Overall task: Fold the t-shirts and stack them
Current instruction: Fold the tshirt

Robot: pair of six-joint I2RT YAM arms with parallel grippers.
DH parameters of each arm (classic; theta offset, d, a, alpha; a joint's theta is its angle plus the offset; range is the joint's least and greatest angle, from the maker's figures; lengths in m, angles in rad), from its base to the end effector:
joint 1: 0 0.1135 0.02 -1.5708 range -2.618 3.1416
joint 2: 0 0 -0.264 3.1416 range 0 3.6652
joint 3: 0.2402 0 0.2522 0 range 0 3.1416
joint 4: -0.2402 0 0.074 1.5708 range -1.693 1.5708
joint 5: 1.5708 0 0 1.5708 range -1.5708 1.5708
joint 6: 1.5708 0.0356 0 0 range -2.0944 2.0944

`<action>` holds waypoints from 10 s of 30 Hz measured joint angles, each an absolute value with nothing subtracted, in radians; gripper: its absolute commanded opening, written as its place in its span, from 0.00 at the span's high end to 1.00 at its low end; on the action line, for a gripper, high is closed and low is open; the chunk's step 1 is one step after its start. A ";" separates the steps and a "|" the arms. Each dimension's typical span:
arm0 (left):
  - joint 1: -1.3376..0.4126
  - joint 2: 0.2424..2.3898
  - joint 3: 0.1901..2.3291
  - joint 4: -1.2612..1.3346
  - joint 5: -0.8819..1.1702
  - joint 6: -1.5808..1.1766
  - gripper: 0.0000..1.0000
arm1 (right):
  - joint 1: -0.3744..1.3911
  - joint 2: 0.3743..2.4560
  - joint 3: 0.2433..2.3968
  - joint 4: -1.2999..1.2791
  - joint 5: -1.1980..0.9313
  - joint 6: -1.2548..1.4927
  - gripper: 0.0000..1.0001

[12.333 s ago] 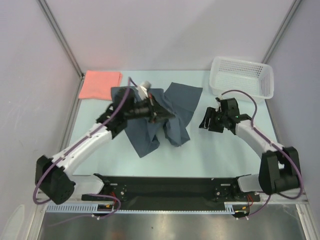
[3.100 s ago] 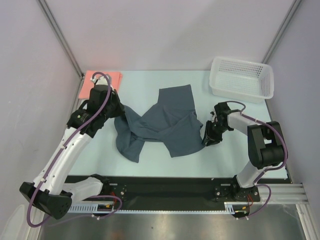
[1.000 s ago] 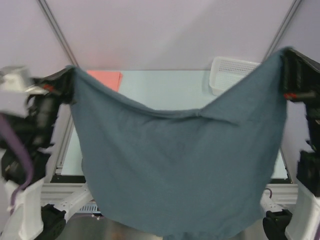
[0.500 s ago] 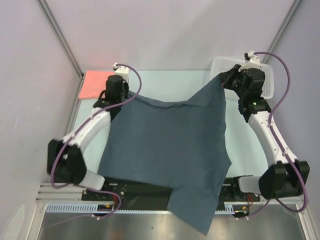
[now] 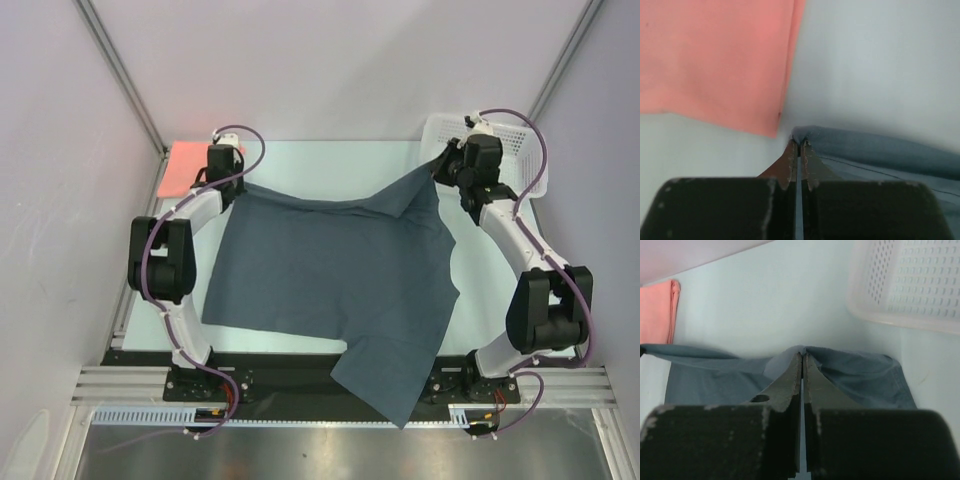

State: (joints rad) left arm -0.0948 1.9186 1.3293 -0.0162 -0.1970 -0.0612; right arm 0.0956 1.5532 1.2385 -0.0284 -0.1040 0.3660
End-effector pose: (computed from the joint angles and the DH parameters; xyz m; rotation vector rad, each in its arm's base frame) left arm 0.4352 -0.0344 0.2134 -0.0756 2.1643 0.1248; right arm 0.3678 0.0390 0.3219 0.1902 1.9240 0.4093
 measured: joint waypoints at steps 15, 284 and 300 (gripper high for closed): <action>-0.101 1.915 1.365 -0.254 -0.109 -0.158 1.00 | 0.087 1.273 1.193 -0.450 -0.113 0.478 1.00; -0.776 2.159 1.331 0.167 0.171 -1.034 0.75 | 0.014 1.496 0.739 -0.297 -0.403 0.542 0.51; -0.751 2.138 1.413 -0.041 0.257 -0.894 0.86 | 0.012 1.551 0.781 -0.337 -0.447 0.555 1.00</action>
State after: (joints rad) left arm -0.7509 2.1384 1.4132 -0.0410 0.2569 -0.8940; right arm 0.0124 1.5509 0.7815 -0.3367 -0.4465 0.5552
